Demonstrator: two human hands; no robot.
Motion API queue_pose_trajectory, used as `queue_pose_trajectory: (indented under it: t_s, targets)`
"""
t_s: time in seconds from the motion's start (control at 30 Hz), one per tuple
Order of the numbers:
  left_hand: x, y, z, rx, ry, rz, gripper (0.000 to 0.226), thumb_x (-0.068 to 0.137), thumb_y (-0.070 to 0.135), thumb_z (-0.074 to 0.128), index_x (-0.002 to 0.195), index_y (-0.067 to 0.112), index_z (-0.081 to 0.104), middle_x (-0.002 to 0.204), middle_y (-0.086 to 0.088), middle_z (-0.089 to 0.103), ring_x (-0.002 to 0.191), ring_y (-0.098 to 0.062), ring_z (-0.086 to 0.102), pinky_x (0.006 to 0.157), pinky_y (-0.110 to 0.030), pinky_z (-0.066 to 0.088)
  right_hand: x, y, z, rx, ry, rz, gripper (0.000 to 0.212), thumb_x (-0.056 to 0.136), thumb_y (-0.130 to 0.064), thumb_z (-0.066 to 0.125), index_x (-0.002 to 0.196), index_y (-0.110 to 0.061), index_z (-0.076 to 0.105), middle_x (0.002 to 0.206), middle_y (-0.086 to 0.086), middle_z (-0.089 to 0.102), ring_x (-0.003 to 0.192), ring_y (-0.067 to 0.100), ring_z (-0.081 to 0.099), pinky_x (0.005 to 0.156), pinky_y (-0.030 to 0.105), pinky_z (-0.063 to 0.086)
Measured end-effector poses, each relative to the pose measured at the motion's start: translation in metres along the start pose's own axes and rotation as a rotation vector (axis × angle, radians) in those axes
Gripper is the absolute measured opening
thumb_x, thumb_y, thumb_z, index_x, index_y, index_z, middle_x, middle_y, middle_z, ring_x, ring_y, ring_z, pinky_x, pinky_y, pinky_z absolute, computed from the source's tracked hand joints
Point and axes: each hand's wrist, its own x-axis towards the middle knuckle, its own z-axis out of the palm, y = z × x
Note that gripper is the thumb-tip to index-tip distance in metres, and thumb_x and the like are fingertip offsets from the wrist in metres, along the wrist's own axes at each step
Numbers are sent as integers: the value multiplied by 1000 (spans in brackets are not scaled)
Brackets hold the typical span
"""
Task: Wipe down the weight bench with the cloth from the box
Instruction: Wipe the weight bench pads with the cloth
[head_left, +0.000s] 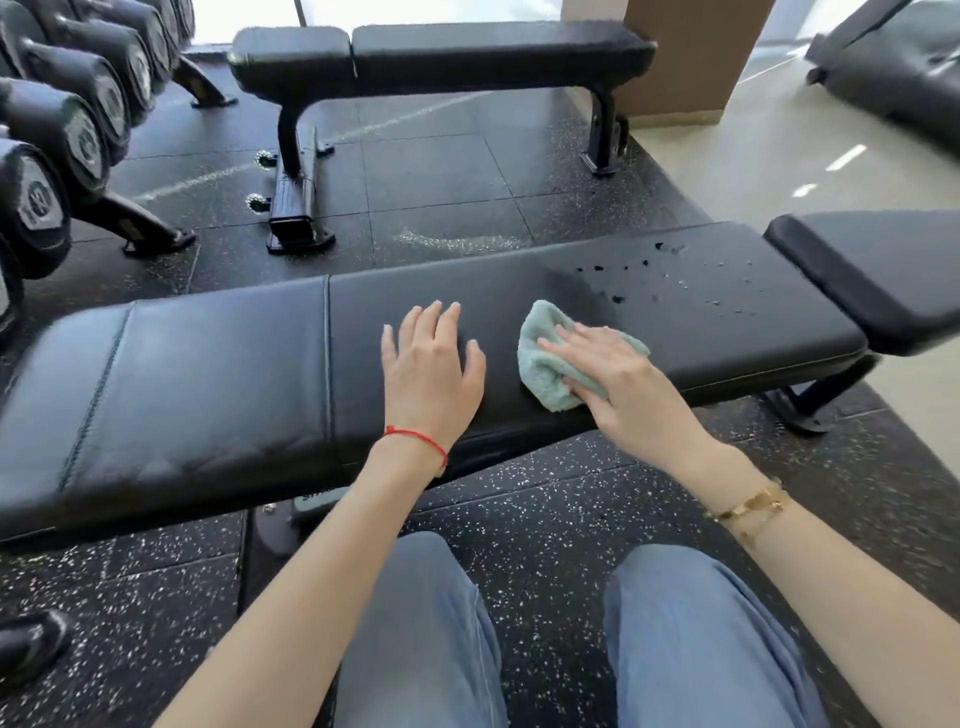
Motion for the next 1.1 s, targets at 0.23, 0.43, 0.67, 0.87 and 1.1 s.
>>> queue_pose_trajectory:
  t_s: [0.23,0.43,0.67,0.87,1.1]
  targets:
    - [-1,32,34,130,47,-81,57,91,42,36,141,18,51,148,-3,47,142,-27,32,119,-55,14,42,119,-41,-72,52,261,48,94,-7,50,141,-18,44,148,10,42,139,28,35,115,36,17]
    - [0,32,34,197,112,-90,54,89,43,40,135,21,57,143,2,53,137,-22,41,116,-52,24,107,75,9,16,-44,-45,47,94,-14,50,141,-19,45,149,13,39,140,31,33,117,38,16]
    - [-1,38,33,205,124,-111,52,90,44,40,137,26,55,144,5,52,139,-18,40,119,-48,22,54,143,-32,106,-79,-144,51,95,-9,51,143,-24,43,150,-2,38,142,15,30,119,31,16]
    - [0,39,34,197,145,-116,51,89,42,42,135,27,57,143,6,54,138,-18,42,118,-47,25,151,155,-13,16,-39,-2,43,94,-15,48,137,-20,49,143,10,48,134,30,39,114,38,19]
    - [-4,35,33,211,105,-113,53,92,45,38,141,31,51,148,8,48,141,-15,37,119,-46,23,81,109,-7,161,-177,-418,50,93,-11,53,141,-23,46,150,5,40,142,22,30,119,34,16]
